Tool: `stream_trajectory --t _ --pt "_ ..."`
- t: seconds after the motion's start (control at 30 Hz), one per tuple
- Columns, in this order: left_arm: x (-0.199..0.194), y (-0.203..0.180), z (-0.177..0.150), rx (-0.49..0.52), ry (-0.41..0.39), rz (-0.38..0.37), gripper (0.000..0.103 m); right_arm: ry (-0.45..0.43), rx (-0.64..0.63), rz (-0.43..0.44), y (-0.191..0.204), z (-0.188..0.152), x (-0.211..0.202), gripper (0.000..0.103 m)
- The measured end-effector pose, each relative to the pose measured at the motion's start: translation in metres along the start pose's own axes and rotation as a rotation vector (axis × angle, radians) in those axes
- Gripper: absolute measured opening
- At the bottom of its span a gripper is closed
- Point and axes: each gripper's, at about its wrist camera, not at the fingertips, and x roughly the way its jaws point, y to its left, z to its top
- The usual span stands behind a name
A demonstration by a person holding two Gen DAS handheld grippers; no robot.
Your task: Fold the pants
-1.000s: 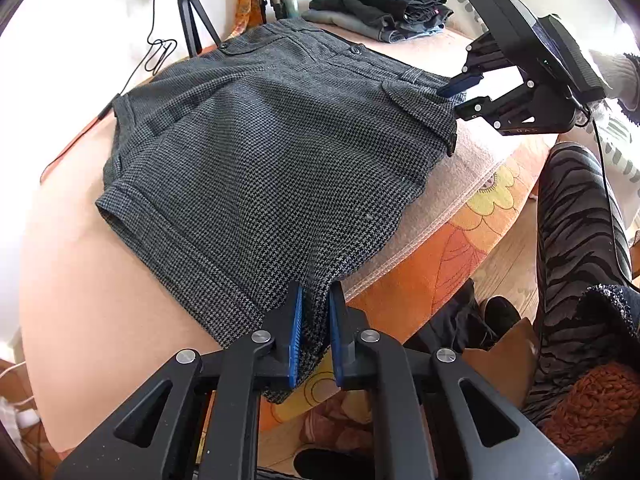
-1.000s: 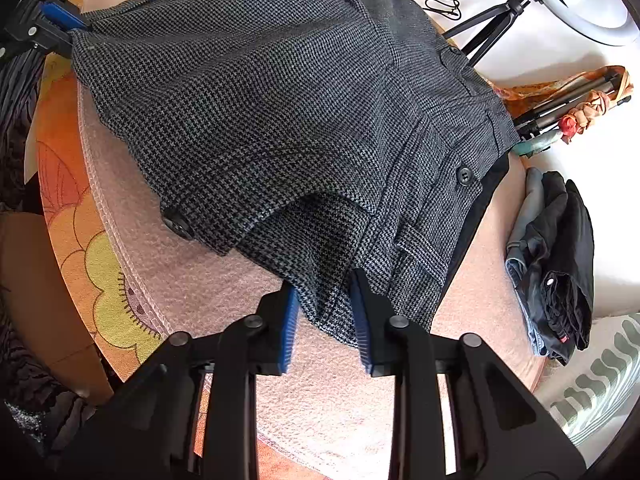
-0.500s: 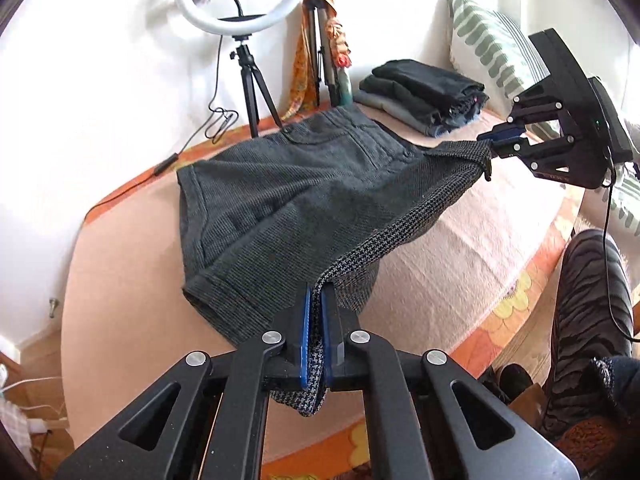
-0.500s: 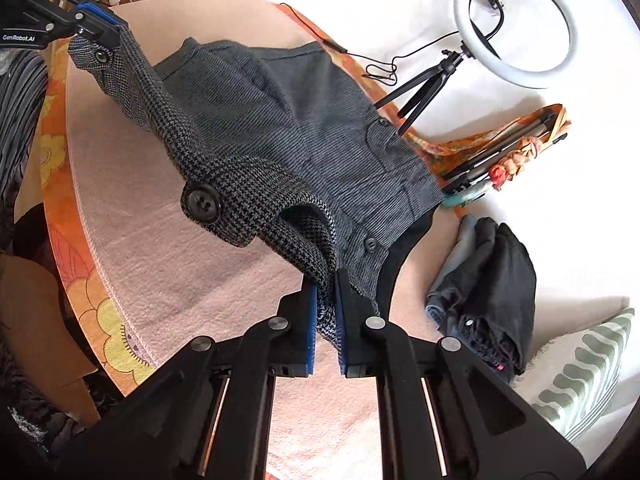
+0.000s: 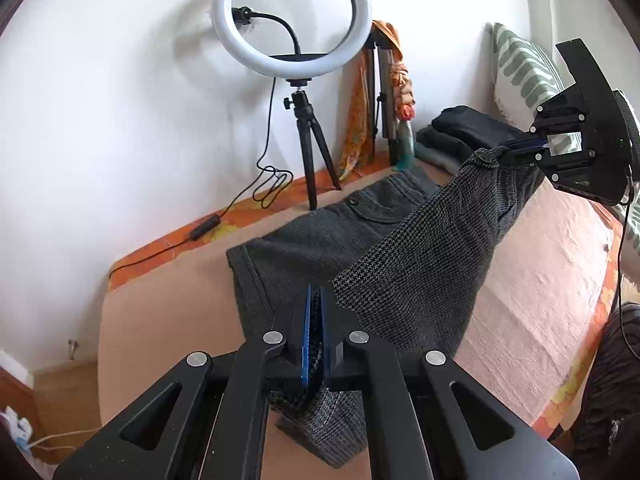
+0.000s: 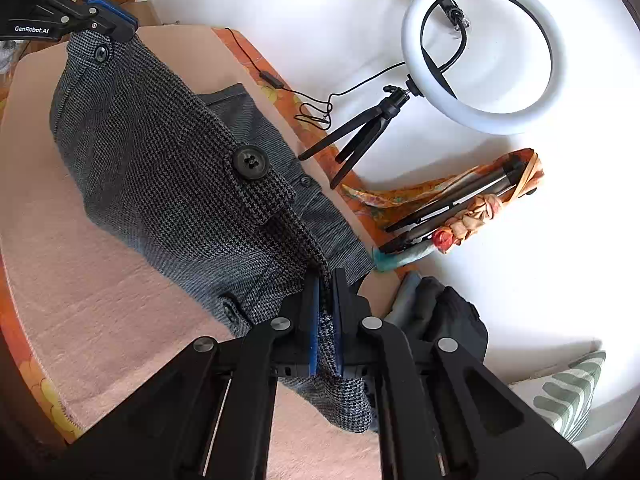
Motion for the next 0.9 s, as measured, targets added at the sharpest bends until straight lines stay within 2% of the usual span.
stream_trajectory --t 0.23,0.3,0.4,0.47,0.5,0.63,0.7,0.77,0.87,0.9 --pt "0.048 0.043 0.031 -0.025 0.022 0.028 0.001 0.054 0.01 0.008 -0.029 0.036 0.061 0.005" --pt "0.059 0.059 0.032 -0.08 0.036 -0.03 0.0 0.077 -0.002 0.005 -0.029 0.042 0.079 0.005" --pt "0.073 0.087 0.018 -0.243 0.058 -0.146 0.001 0.113 -0.029 0.002 -0.024 0.044 0.105 0.005" --pt "0.088 0.095 0.002 -0.313 0.114 -0.219 0.008 0.128 -0.032 0.012 -0.021 0.042 0.119 0.005" --pt "0.095 0.096 -0.006 -0.34 0.137 -0.233 0.016 0.132 -0.032 0.018 -0.02 0.041 0.124 0.005" --pt "0.118 0.095 -0.033 -0.459 0.198 -0.331 0.019 0.152 -0.035 0.032 -0.013 0.035 0.143 0.005" --pt "0.128 0.09 -0.044 -0.489 0.253 -0.326 0.029 0.16 -0.04 0.034 -0.01 0.032 0.148 0.005" --pt "0.134 0.088 -0.053 -0.531 0.312 -0.328 0.032 0.163 -0.049 0.032 -0.008 0.03 0.15 0.005" --pt "0.136 0.087 -0.065 -0.609 0.357 -0.392 0.036 0.16 -0.046 0.035 -0.008 0.026 0.15 0.005" --pt "0.136 0.085 -0.068 -0.624 0.365 -0.398 0.046 0.16 -0.043 0.037 -0.008 0.025 0.151 0.005"
